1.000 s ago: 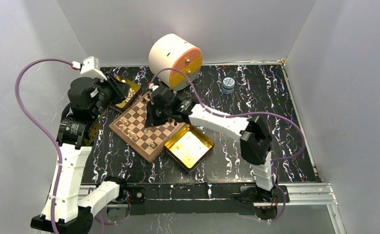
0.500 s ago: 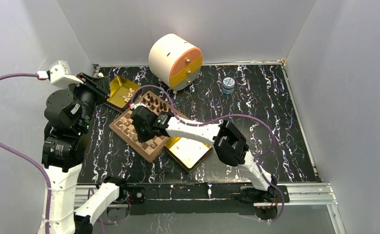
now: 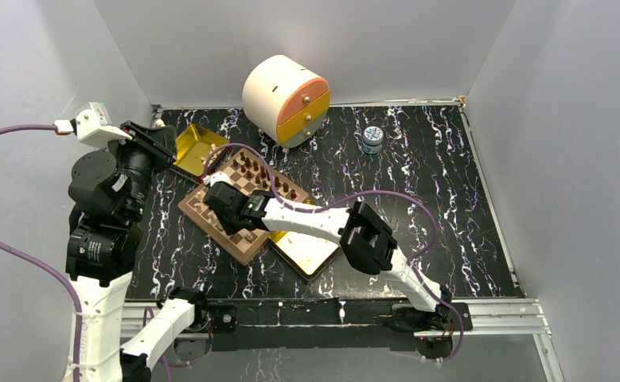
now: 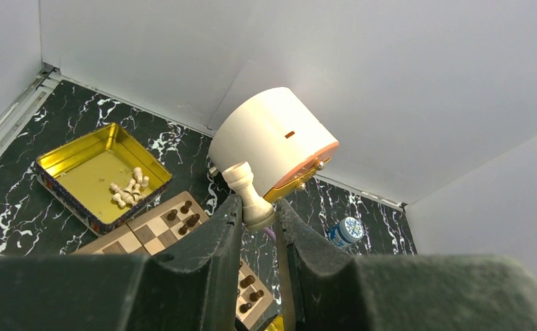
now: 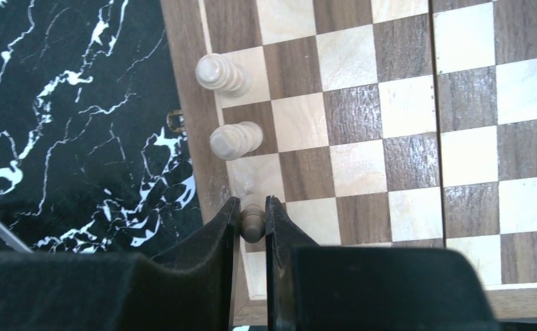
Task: Set up the chess pieces on the board
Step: Place the chess piece on the chessboard.
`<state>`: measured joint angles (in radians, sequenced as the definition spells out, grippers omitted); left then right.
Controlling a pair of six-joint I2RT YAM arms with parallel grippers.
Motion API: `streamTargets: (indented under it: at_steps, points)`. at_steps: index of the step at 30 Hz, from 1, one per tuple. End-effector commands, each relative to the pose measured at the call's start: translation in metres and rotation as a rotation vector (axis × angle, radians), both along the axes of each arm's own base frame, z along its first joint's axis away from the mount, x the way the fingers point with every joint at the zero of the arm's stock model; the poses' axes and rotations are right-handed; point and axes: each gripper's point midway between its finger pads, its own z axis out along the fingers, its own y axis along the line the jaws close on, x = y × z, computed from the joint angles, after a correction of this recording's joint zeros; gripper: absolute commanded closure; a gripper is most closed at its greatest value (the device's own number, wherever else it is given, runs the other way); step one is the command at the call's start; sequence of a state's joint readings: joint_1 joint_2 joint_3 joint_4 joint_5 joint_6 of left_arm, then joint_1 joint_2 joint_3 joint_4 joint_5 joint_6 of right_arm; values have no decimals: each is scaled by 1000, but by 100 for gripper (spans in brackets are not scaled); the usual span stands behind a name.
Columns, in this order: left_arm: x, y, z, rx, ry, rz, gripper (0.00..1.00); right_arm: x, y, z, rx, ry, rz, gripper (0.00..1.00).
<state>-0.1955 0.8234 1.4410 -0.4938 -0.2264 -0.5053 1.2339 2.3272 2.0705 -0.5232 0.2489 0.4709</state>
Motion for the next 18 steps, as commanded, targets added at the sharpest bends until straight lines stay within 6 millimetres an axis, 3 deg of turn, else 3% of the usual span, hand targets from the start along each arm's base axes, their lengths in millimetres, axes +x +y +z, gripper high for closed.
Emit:
streamTargets:
  at_steps: [1,18]
  points:
    - [-1,3,11,3,-39,16,100,14,13,13,39,-78,-11,87]
    - [4,1,3,5,-22,9,100,13,20,7,47,-82,-6,86]
